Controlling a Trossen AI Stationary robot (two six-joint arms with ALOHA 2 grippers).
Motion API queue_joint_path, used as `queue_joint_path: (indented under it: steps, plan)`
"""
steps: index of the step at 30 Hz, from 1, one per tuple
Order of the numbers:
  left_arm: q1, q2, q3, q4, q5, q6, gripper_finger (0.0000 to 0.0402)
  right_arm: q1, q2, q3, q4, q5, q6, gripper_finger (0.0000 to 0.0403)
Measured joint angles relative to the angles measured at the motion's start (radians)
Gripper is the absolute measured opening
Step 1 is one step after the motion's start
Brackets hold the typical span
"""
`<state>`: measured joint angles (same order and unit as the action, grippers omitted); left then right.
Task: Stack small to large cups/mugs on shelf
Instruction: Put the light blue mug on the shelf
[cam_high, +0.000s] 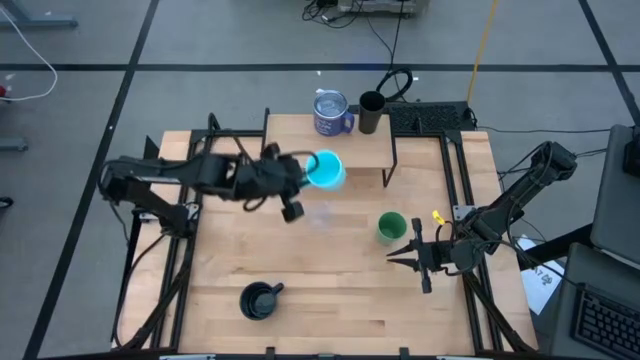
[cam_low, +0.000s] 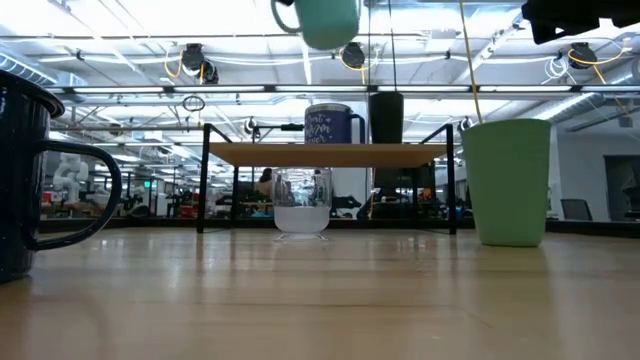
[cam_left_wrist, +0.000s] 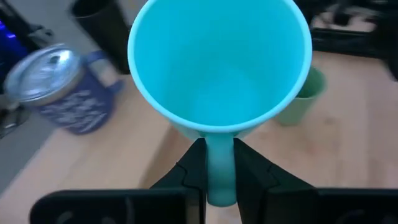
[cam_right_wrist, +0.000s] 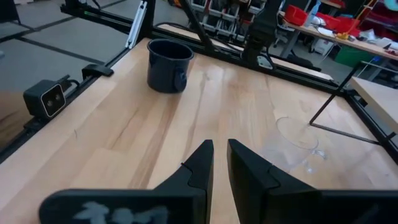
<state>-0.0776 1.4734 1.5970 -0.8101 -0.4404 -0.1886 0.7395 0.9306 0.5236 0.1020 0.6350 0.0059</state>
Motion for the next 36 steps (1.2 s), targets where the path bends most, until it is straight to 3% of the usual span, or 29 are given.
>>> queue_joint_path:
  steps: [9, 22, 36]
  plan:
    - [0.205, -0.04, 0.0, -0.094, 0.012, 0.05, 0.005, -0.024, -0.001, 0.0, 0.008, 0.0, -0.022, 0.0036]
    - [0.501, -0.052, 0.0, -0.162, 0.202, 0.116, 0.005, -0.062, -0.001, 0.0, 0.007, 0.0, -0.022, 0.0036]
    - [0.675, -0.024, 0.0, -0.17, 0.287, 0.205, 0.005, -0.069, -0.001, -0.001, 0.013, 0.0, -0.044, 0.0036]
